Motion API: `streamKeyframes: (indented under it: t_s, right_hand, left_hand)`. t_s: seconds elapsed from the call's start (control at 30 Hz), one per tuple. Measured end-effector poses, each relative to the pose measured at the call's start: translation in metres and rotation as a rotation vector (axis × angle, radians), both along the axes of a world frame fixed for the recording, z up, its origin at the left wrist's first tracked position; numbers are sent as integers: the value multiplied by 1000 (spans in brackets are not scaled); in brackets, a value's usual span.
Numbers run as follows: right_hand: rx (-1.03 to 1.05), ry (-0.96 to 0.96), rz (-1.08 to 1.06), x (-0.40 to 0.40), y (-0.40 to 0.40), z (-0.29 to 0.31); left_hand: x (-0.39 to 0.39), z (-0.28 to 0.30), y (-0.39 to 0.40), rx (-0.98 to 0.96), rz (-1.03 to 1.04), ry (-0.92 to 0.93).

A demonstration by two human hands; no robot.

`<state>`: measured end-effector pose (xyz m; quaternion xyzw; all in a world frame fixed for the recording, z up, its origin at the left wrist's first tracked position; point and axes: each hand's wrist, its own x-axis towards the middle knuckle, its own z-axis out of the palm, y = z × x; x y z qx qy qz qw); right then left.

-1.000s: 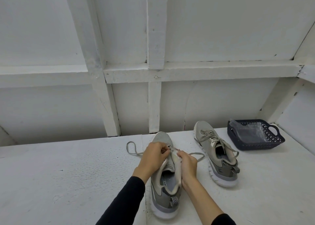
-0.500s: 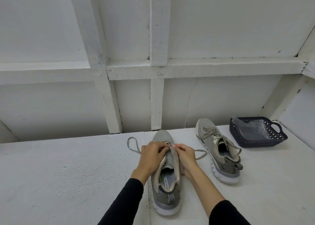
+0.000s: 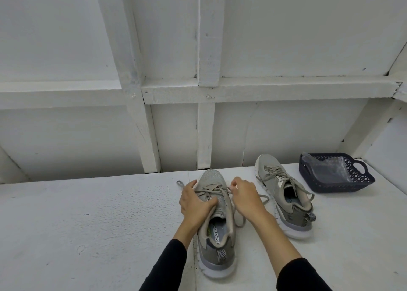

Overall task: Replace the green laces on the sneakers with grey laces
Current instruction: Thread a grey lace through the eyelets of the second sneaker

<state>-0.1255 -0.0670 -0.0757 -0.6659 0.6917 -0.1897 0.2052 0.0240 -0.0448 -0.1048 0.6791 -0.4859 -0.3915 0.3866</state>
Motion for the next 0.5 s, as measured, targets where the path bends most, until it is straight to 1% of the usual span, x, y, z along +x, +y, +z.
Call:
streamKeyframes:
  t_s: [0.03, 0.07, 0.1, 0.13, 0.23, 0.27, 0.3, 0.33, 0.37, 0.43, 0.5]
  right_hand:
    - [55, 23, 17, -2, 2, -3]
    - [91, -9, 34, -3, 4, -4]
    - [102, -101, 50, -3, 6, -1]
    - [87, -264, 49, -4, 8, 6]
    - [5, -978, -58, -4, 12, 38]
    - [-22, -1166, -73, -6, 11, 47]
    - [-50, -1285, -80, -8, 9, 53]
    - [-85, -1307, -89, -8, 8, 56]
    - [-123, -1207, -106, -9, 6, 55]
    - [-182, -832, -127, -11, 6, 43]
    - [-146, -519, -71, -14, 7, 24]
  left_hand:
    - [-1, -1, 0, 10, 14, 22]
    - [-1, -2, 1, 10, 17, 42]
    - [-1, -2, 1, 6, 20, 67]
    - [-1, -3, 2, 2, 22, 91]
    - [0, -2, 3, 7, 20, 134]
    - [-1, -1, 3, 7, 16, 139]
    - [-1, -1, 3, 4, 13, 144]
    - [-1, 0, 4, -3, 9, 148]
    - [-1, 0, 4, -15, 1, 146]
    - [-2, -1, 4, -55, -31, 119]
    - [-3, -3, 4, -116, -59, 96]
